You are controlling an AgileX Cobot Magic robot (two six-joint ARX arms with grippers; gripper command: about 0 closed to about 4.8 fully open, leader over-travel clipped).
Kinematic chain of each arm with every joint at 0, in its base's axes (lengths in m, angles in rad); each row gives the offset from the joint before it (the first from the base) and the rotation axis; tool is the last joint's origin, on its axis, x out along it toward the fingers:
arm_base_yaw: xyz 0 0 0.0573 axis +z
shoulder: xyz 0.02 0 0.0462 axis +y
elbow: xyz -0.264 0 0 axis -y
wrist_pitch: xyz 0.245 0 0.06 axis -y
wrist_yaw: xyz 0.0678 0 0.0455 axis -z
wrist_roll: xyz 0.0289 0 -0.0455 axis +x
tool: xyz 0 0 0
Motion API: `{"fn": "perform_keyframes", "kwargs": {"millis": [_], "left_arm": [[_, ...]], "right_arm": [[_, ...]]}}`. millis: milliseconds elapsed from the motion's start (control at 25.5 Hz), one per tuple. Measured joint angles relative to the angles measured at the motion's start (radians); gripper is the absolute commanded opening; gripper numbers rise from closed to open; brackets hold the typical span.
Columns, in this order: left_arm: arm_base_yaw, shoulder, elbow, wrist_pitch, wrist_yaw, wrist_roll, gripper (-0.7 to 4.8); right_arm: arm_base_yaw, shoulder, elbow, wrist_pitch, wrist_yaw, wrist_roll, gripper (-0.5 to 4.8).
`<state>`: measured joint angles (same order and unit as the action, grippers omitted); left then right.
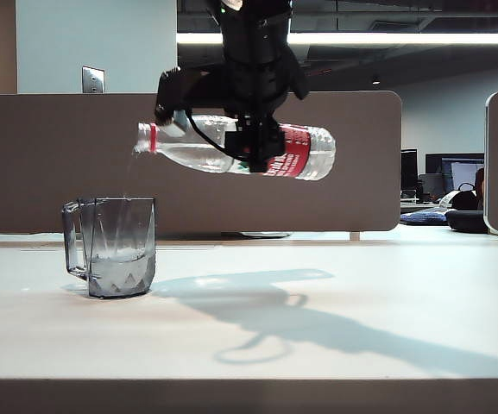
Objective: Pick up the mineral water bottle on the table and pour water into the mug until it's half full.
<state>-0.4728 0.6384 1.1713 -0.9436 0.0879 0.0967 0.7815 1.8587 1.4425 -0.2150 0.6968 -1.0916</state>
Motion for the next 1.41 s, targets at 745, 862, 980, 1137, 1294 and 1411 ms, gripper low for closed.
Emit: {"fn": "perform_keyframes", "kwargs": {"millis": [745, 862, 980, 1137, 1294, 1411], "left_arm": [[0.0, 0.0, 0.0, 0.0, -0.001, 0.0, -0.05], [0.0, 0.0, 0.0, 0.0, -0.001, 0.0, -0.05], [0.0, 0.0, 0.0, 0.0, -0.001, 0.0, -0.05], [0.0, 0.0, 0.0, -0.002, -0.001, 0.0, -0.05], [0.0, 0.002, 0.0, -0.011, -0.007, 0.0, -0.05], [0.0, 0.001, 0.0, -0.024, -0.047, 0.0, -0.05]], "right_arm": [[-0.106, -0.014, 0.0, -0.074, -0.294, 0.984, 2.29], [-0.135, -0.014, 0.0, -0.075, -0.331, 1.069, 2.29], [-0.165, -0.023, 0.0, -0.076, -0.362, 1.14, 2.29], [-0.182, -0.034, 0.0, -0.076, -0.375, 1.163, 2.29], [-0.178, -0.053, 0.0, -0.077, -0.388, 1.167, 2.29], [-0.177, -0.08, 0.0, -0.075, -0.391, 1.167, 2.29]]}}
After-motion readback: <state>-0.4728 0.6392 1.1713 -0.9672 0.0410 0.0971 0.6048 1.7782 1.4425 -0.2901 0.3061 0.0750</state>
